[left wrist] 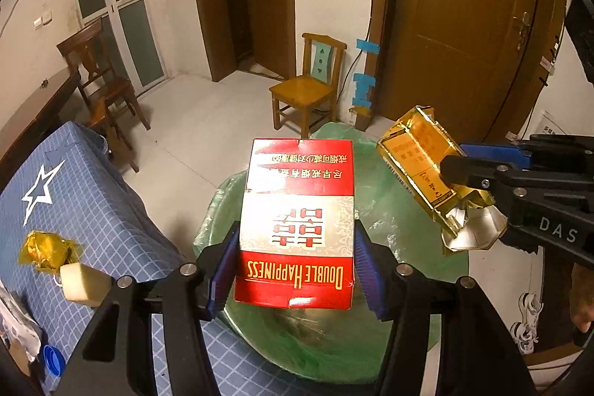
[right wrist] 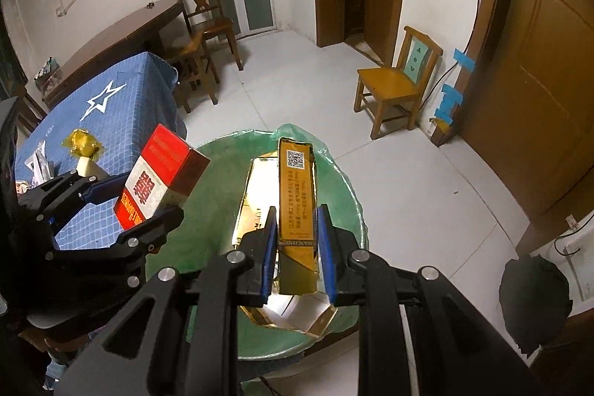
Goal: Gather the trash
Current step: 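Open both tools over the green bin, dropping both boxes inside, then swing both open tools back toward the trash on the table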
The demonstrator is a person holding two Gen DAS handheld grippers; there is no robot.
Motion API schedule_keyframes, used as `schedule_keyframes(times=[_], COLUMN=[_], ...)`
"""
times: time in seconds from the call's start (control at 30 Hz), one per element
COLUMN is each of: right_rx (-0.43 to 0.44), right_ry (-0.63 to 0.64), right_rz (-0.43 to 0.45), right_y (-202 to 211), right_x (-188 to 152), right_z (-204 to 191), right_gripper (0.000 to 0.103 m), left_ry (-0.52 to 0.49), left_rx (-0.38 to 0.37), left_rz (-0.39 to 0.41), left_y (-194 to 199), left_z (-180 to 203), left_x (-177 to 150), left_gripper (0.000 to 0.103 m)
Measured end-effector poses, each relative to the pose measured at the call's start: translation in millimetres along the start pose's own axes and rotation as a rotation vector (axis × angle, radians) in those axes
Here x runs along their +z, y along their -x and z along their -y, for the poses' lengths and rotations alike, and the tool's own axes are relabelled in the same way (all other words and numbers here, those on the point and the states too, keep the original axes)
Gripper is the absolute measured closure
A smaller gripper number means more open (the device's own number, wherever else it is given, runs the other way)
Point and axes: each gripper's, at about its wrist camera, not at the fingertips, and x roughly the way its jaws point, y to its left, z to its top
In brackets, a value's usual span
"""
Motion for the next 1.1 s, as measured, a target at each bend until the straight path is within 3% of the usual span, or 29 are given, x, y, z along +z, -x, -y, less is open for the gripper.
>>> schedule_keyframes(times=[0.07, 0.13, 0.63, 1.0, 1.1], right_rx=[0.008, -0.004, 0.007, 0.004, -0.007], right_ry=[0.008, -0.003, -0.02, -0.001, 0.0], right_rz=[-0.006, -0.004, 0.009, 0.044, 0.09], right_y=[-1, -2, 0, 10, 18], right_x=[1, 2, -3, -7, -9], right_z=[0, 2, 3, -15, -22], right_gripper=[0.081, 0.072, 0.07, 0.07, 0.07], left_ry=[0.002, 0.013, 0.015, 0.04, 0.049], left_rx=[0.006, 0.015, 0.04, 0.067, 0.083], left_rz=[-0.004, -0.016, 0.009, 0.029, 0.042], left_y=[-1, -4, 12, 31, 40], left_z=[0, -1, -8, -14, -16], left_x=[-1, -1, -11, -20, -27], left_gripper=[0.043, 0.025, 0.025, 0.025, 0.025])
